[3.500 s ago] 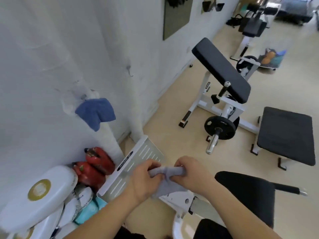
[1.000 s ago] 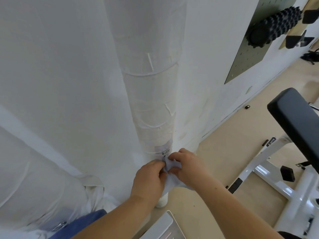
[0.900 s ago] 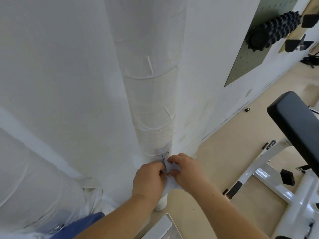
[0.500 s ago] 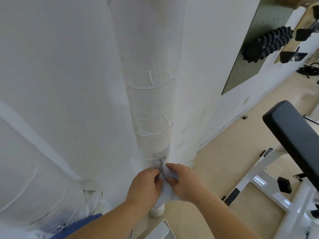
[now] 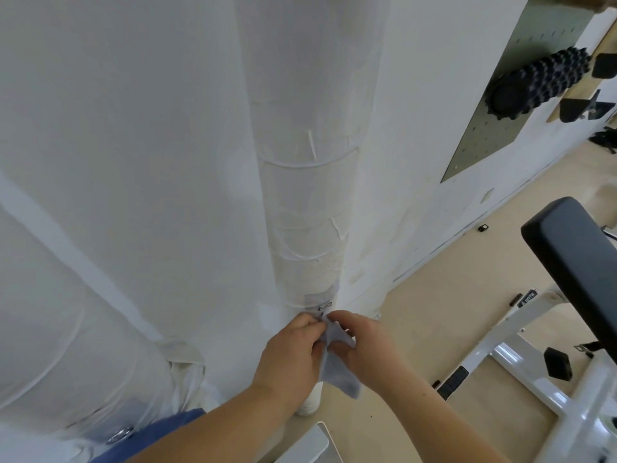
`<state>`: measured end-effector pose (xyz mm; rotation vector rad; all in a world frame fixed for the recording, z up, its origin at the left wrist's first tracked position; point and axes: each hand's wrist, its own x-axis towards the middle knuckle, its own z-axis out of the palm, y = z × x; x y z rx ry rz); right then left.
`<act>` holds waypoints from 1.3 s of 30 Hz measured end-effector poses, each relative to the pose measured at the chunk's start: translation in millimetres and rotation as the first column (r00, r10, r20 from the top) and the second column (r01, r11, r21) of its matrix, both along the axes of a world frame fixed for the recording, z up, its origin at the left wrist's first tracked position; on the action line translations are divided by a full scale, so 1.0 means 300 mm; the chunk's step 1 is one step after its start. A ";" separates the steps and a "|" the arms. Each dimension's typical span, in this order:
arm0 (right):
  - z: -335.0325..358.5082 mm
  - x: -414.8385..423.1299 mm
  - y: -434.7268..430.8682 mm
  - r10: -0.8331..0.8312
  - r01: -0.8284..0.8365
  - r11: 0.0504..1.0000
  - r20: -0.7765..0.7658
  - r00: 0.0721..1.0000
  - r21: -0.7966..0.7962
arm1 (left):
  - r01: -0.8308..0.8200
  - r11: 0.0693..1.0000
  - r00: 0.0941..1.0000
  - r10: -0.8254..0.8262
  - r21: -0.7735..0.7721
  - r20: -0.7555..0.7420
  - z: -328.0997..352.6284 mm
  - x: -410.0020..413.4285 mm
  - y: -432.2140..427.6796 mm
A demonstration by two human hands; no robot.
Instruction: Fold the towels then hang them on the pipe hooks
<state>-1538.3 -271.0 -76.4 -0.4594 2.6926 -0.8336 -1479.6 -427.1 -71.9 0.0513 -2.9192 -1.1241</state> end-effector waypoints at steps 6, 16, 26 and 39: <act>-0.028 -0.005 -0.013 -0.017 0.018 1.000 -0.017 1.000 0.016 | -0.081 0.997 0.997 0.081 0.006 0.003 -0.011 -0.018 0.024; 0.014 0.029 -0.020 -0.006 0.004 1.000 0.107 0.994 0.016 | -0.073 0.997 0.976 0.067 0.023 0.206 0.108 -0.024 0.001; 0.085 0.037 0.005 -0.003 0.006 0.987 -0.021 1.000 0.158 | -0.070 0.996 0.965 0.055 0.052 0.255 0.167 0.074 -0.059; 0.268 0.181 0.011 -0.175 0.173 0.984 -0.074 0.982 -0.036 | -0.081 0.987 0.986 0.060 0.136 0.153 0.294 0.227 -0.096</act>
